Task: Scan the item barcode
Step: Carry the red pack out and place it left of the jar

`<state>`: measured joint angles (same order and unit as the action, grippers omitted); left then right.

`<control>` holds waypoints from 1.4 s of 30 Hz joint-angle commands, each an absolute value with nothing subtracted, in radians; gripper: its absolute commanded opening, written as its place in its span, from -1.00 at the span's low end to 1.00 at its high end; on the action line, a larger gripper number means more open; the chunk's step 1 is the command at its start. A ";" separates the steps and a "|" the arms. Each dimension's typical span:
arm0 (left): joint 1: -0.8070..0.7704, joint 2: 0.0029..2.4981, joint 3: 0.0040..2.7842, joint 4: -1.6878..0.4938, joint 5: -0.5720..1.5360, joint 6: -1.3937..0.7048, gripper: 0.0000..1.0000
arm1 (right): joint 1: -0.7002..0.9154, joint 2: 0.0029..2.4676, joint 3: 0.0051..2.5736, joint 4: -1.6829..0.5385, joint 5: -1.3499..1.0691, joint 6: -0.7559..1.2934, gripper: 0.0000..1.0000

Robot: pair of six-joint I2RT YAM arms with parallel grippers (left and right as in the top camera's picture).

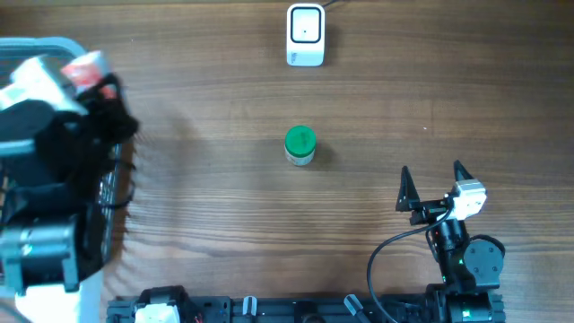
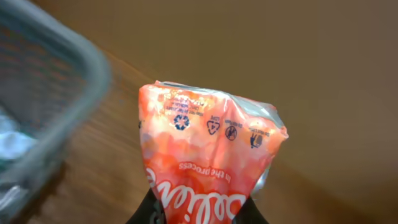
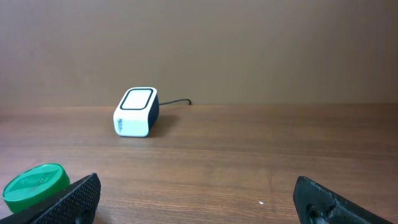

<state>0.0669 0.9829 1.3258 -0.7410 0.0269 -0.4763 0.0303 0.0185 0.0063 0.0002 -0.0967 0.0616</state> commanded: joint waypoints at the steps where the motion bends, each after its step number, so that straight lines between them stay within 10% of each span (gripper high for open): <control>1: -0.104 1.110 1.341 -0.779 0.002 -0.396 -0.89 | 0.036 0.018 0.005 0.006 -0.102 0.053 0.99; 19: -0.421 1.842 1.280 -0.990 -0.020 -0.404 -0.90 | 0.036 0.018 0.005 0.006 -0.102 0.053 1.00; 21: -0.421 1.851 1.219 -0.936 -0.020 -0.404 -0.61 | 0.036 0.018 0.005 0.006 -0.102 0.053 0.99; 23: -0.421 1.851 1.154 -0.892 -0.020 -0.404 0.40 | 0.036 0.018 0.005 0.006 -0.102 0.053 1.00; 25: -0.421 1.851 1.121 -0.879 -0.020 -0.404 0.97 | 0.036 0.018 0.005 0.006 -0.102 0.053 0.99; 42: -0.424 1.614 1.210 -0.915 -0.363 -0.404 1.00 | 0.036 0.018 0.005 0.006 -0.102 0.053 1.00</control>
<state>-0.4198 1.7546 1.1282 -0.9188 -0.2256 -0.4076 0.0303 0.0185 0.0063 0.0006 -0.0967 0.0616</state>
